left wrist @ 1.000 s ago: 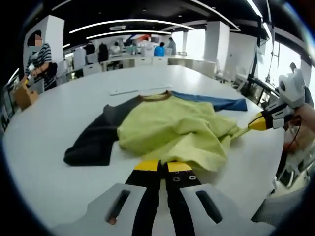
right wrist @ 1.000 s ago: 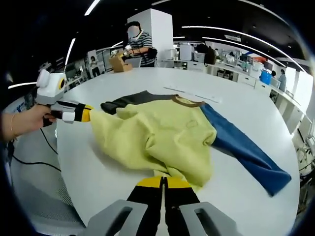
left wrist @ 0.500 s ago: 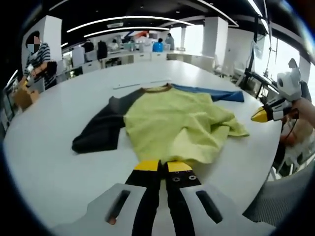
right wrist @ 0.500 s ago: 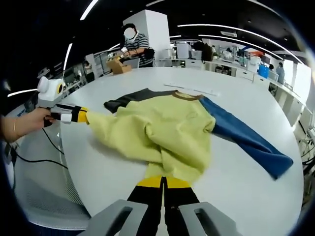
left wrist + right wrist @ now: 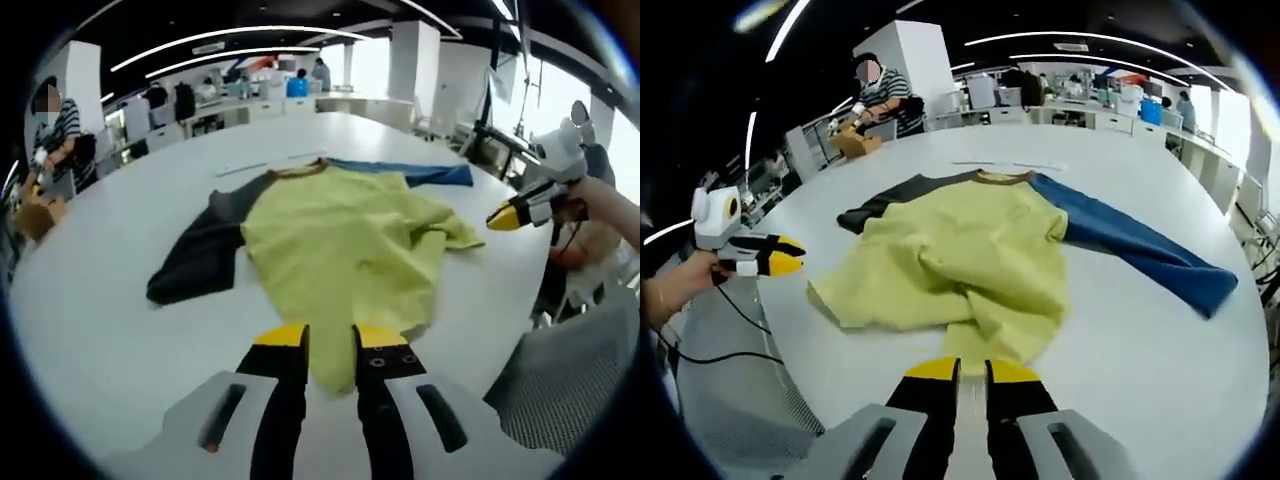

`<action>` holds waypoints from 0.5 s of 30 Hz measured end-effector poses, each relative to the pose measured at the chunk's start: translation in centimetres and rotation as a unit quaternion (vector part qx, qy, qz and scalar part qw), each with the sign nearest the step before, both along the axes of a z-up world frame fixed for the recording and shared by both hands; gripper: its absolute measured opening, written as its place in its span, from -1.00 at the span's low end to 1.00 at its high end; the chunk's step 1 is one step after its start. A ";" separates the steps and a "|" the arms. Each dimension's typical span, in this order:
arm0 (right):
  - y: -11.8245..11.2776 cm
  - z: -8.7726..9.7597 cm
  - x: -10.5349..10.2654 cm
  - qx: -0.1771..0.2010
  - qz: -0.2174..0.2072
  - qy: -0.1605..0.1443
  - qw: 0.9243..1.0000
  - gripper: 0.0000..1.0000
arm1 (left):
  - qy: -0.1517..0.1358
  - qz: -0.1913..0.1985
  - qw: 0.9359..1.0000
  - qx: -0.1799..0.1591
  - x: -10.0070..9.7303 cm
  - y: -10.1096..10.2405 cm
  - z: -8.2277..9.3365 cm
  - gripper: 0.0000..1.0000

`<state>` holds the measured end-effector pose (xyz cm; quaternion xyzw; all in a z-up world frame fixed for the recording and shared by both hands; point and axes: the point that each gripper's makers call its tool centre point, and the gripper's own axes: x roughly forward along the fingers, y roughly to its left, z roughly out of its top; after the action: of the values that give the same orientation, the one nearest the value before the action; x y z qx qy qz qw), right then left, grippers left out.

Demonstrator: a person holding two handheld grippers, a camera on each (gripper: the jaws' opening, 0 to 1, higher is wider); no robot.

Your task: Fold the garment on the visible template until the final outline fits inside the template.

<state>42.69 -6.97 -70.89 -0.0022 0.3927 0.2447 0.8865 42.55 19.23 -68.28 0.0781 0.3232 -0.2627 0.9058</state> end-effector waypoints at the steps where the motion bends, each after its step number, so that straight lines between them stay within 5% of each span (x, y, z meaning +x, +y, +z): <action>1: 0.0 0.0 0.1 -0.003 -0.003 0.000 1.000 -0.73 | 0.000 0.003 1.000 -0.002 0.1 0.1 0.1 -0.69; 15: -0.7 -2.2 0.6 -0.039 -0.087 0.030 0.995 -0.54 | 0.027 0.073 0.996 0.041 0.6 2.0 -4.5 -0.51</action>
<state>43.26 -7.67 -73.06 0.0044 0.4270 0.1507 0.8916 43.16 21.21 -72.73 0.0843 0.3623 -0.1848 0.9096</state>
